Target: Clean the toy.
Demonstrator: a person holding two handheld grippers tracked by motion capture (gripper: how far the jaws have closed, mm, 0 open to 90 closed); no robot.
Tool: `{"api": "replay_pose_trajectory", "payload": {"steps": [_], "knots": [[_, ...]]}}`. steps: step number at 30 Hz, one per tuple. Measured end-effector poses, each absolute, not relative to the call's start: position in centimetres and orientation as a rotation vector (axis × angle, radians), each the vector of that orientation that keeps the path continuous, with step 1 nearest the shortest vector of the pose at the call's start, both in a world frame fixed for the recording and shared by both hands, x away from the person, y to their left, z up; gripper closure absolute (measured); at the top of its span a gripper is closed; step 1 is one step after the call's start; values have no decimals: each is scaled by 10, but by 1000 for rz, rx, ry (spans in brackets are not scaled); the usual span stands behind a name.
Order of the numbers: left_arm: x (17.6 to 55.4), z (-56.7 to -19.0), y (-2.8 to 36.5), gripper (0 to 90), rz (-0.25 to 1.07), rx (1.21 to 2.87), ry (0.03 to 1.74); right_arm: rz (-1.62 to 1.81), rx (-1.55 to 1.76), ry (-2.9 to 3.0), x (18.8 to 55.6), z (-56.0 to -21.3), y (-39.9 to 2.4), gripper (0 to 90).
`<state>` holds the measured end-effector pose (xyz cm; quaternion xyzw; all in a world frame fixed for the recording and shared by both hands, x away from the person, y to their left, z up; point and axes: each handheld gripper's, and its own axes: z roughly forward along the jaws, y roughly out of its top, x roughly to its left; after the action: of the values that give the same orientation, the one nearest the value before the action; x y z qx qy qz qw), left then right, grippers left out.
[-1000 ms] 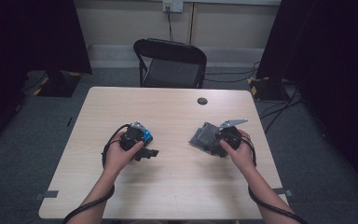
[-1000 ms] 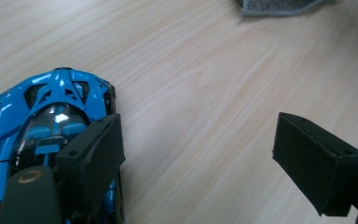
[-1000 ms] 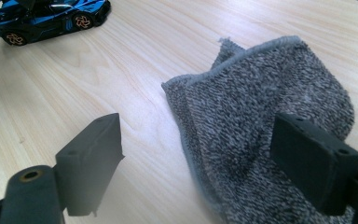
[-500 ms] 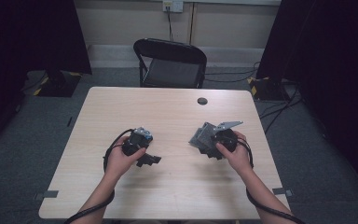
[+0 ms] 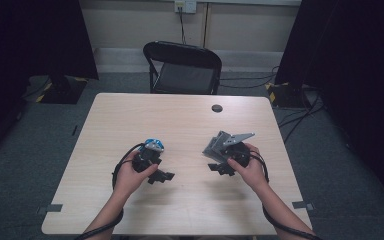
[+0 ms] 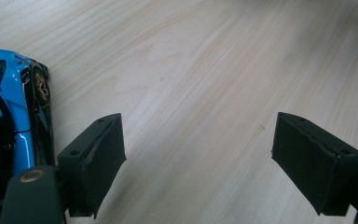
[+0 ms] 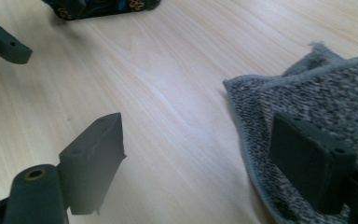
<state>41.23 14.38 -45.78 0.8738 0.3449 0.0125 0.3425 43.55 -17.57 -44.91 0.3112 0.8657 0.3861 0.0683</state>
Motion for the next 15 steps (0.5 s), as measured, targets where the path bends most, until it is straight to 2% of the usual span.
{"api": "replay_pose_trajectory", "payload": {"steps": [15], "knots": [[401,-466,140,169,7,2312,852,1168,874,2667,422,-457,-167,194]]}}
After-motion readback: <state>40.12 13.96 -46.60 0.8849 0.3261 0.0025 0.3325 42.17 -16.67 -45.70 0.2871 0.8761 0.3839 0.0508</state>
